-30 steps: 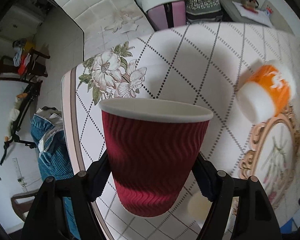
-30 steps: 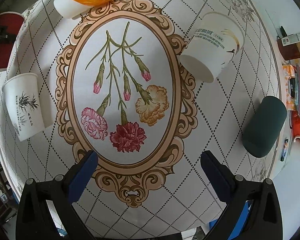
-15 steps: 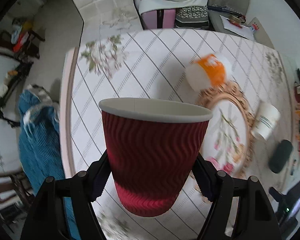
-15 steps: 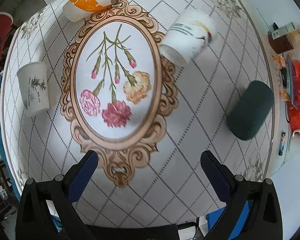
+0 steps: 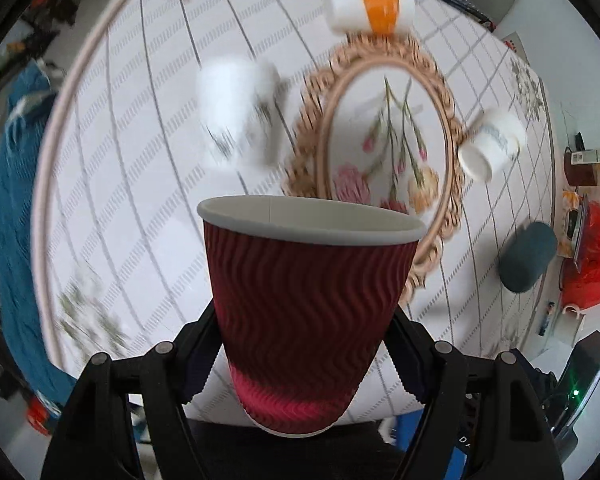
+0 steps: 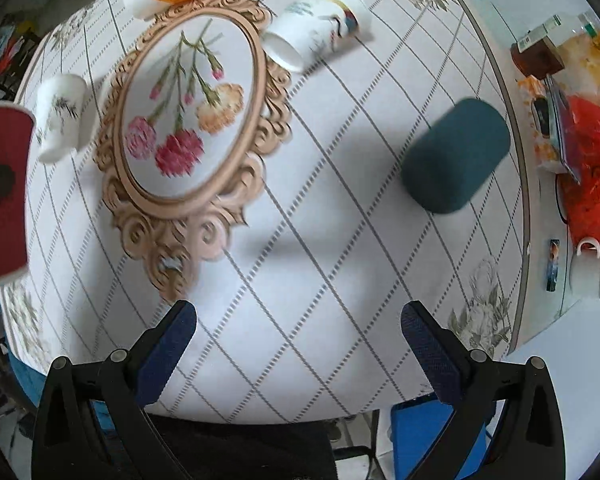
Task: Flip cup upside down
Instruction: 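Lift the red cup off the table with the left gripper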
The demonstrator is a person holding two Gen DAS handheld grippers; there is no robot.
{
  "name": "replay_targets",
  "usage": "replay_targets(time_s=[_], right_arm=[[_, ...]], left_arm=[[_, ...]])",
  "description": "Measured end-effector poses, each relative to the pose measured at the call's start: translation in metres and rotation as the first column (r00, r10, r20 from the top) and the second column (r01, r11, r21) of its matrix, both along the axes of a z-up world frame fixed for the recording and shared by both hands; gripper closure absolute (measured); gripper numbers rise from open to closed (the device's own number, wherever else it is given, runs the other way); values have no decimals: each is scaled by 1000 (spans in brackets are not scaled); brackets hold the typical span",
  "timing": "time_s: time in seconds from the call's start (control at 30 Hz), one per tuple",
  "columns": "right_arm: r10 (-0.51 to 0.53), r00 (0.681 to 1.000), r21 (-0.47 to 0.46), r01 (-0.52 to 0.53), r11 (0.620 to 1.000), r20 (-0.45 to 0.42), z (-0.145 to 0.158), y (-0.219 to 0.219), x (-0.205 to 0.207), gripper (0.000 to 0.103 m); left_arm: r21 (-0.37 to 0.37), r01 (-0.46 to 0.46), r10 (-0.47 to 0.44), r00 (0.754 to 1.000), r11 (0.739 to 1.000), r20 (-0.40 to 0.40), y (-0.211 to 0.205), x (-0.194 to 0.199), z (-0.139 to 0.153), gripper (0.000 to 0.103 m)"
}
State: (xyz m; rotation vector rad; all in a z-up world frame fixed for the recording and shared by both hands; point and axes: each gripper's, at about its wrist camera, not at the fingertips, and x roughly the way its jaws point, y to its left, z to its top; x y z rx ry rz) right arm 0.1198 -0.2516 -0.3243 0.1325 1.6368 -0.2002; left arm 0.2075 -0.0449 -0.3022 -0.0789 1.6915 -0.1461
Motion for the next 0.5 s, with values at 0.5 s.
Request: replay_targets(time_s=[0.5], right_arm=[[42, 998, -22, -43, 999, -51, -41, -30, -38, 0]], left_arm=[[31, -9, 11, 997, 999, -81, -54, -40, -71, 30]])
